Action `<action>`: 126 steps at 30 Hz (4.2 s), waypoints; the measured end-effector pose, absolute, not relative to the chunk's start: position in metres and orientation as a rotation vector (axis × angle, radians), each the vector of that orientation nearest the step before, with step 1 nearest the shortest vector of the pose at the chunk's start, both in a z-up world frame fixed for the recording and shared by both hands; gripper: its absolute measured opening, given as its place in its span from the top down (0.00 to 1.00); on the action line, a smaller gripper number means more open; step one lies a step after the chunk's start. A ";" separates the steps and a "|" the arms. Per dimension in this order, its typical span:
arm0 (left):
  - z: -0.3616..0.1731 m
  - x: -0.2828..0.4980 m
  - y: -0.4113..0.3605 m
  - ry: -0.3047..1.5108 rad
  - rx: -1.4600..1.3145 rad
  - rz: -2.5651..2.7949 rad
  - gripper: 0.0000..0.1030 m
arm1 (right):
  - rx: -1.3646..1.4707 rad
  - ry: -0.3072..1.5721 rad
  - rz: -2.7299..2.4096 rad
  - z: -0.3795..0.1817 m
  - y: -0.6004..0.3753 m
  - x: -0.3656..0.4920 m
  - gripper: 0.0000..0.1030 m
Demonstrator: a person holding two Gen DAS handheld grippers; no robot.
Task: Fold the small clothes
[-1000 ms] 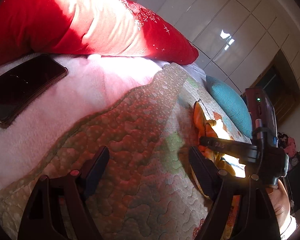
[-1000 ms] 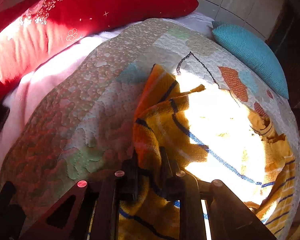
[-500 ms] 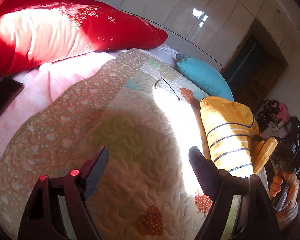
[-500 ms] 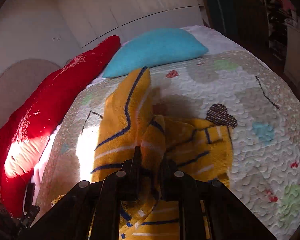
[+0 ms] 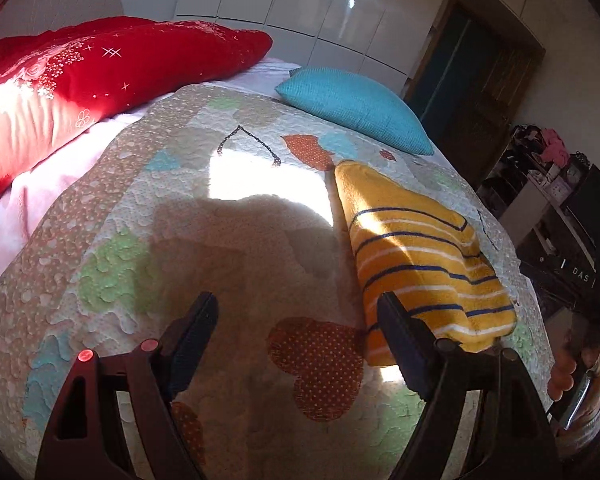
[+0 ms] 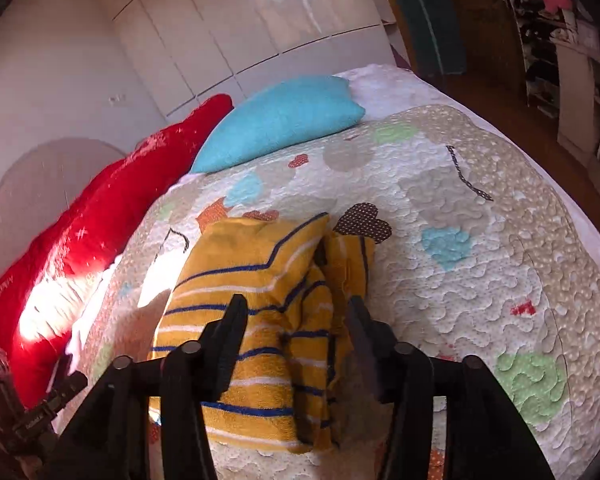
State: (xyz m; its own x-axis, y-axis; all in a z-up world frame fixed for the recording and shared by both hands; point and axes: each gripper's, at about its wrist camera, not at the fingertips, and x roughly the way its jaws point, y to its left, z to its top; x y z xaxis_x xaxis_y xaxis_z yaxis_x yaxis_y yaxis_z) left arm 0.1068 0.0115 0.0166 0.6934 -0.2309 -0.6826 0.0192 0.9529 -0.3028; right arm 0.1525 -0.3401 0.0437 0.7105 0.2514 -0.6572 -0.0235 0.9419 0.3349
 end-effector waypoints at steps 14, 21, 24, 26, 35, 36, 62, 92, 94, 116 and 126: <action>0.006 0.165 -0.024 0.905 -0.226 -0.244 0.12 | 0.308 0.957 0.218 -0.023 -0.345 0.134 0.86; -0.026 0.218 -0.037 0.957 -0.265 -0.416 0.11 | 0.452 0.804 0.209 0.002 -0.375 0.157 0.15; -0.042 0.234 -0.053 1.008 -0.311 -0.520 0.06 | 0.500 0.881 0.191 -0.020 -0.375 0.197 0.15; -0.055 0.240 -0.068 1.071 -0.337 -0.583 0.05 | 0.522 0.914 0.189 -0.038 -0.371 0.217 0.17; -0.001 0.235 -0.071 0.986 -0.286 -0.609 0.47 | 0.673 0.819 0.406 -0.011 -0.352 0.238 0.69; 0.008 0.234 -0.070 0.966 -0.276 -0.608 0.47 | 0.675 0.790 0.422 -0.004 -0.352 0.235 0.69; 0.063 0.054 -0.013 0.440 0.025 0.061 0.00 | 0.100 0.862 0.148 -0.021 -0.276 0.160 0.55; -0.017 0.043 -0.043 0.844 0.000 -0.018 0.00 | 0.169 0.814 0.065 -0.022 -0.287 0.038 0.37; -0.021 0.044 -0.043 0.864 -0.009 -0.027 0.00 | 0.164 0.808 0.063 -0.021 -0.286 0.037 0.37; -0.065 0.052 -0.037 1.001 -0.032 -0.018 0.00 | 0.031 0.745 0.132 0.001 -0.222 0.099 0.34; -0.067 0.054 -0.036 1.012 -0.045 -0.014 0.00 | -0.056 0.800 0.115 -0.030 -0.207 0.105 0.31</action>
State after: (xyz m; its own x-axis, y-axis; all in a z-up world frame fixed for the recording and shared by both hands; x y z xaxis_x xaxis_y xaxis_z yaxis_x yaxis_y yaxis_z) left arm 0.0541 -0.0359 -0.0674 0.5306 -0.0326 -0.8470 -0.0089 0.9990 -0.0440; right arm 0.1047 -0.2073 -0.0295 0.6911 0.0820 -0.7181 -0.1244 0.9922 -0.0064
